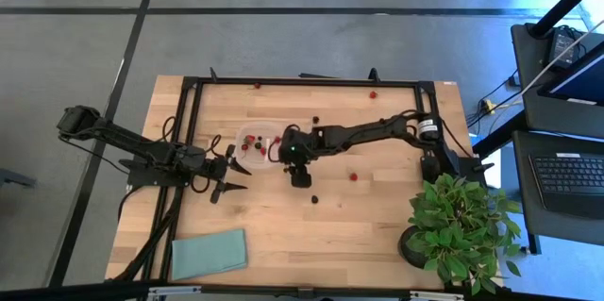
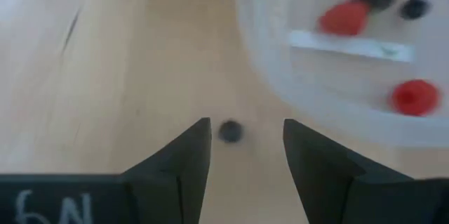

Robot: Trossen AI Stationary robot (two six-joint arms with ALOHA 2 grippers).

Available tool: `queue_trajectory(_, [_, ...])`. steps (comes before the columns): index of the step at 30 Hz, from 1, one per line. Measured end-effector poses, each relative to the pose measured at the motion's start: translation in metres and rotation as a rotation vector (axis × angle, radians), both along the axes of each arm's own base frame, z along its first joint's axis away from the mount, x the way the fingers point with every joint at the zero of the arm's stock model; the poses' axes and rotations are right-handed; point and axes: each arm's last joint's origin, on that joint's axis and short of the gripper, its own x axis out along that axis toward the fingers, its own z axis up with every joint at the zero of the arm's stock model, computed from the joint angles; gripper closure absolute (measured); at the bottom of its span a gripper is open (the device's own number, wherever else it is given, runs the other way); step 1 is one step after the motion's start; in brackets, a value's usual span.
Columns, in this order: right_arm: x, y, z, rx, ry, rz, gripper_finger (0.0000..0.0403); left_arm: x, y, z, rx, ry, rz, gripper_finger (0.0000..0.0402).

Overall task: Pick and placing Produce into tupperware
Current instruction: Put the blueberry into the transparent container

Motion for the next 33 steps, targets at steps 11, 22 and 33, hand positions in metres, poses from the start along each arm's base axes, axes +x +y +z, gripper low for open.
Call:
queue_trajectory(11, [-0.002, 0.010, -0.021, -0.002, -0.096, 0.017, 0.0221, 0.000, 0.000, 0.000, -0.001, 0.000, 0.001, 0.0202])
queue_trajectory(22, [-0.004, 0.009, -0.042, 0.010, -0.124, -0.003, 0.0221, 0.000, 0.000, 0.000, -0.001, 0.001, 0.000, 0.0202])
queue_trajectory(33, [-0.006, 0.008, -0.048, -0.038, -0.078, -0.044, 0.0233, 0.000, 0.000, 0.000, 0.000, 0.005, 0.000, 0.0202])
